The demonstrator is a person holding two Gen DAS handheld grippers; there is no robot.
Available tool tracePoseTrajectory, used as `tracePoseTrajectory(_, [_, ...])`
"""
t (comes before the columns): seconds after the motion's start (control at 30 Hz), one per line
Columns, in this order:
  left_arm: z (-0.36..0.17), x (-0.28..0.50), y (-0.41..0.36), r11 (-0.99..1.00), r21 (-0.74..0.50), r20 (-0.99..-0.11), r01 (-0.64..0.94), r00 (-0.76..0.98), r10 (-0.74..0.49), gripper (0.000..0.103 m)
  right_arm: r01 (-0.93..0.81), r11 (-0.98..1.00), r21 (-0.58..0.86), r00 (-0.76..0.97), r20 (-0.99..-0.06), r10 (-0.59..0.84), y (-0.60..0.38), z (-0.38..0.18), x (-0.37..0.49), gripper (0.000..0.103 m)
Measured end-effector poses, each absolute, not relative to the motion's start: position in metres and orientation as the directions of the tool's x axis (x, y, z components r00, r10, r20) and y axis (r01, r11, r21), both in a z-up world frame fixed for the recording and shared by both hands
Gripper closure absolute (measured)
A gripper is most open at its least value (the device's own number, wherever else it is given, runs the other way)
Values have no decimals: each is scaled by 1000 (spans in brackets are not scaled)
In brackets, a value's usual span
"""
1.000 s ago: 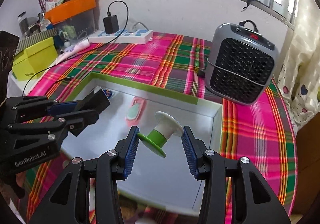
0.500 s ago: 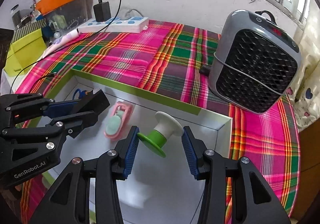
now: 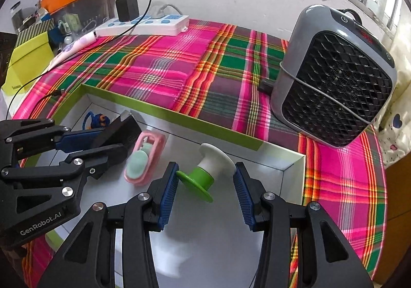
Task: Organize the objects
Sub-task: 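Carry both items into the box and open the left gripper to set the black device upright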
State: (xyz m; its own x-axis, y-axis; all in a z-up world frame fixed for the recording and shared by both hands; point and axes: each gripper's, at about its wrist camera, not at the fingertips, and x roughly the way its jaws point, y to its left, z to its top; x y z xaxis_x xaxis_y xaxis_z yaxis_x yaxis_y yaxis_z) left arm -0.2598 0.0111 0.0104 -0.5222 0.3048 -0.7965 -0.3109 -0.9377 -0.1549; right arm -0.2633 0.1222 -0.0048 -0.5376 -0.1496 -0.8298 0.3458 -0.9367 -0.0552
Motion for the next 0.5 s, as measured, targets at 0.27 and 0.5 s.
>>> tracePoseTrajectory(0.27, [11,-262,11,-936,-151,-800,-318,-517,305,81,346,-936,-57,-541,-828,-150,121,-5,-264,58])
tracePoseTrajectory(0.5, [11,-264,10,-938,-144,-801,-314,-519,297,76,330,-943,-35,-546,-822,-161,126,-4,-265,58])
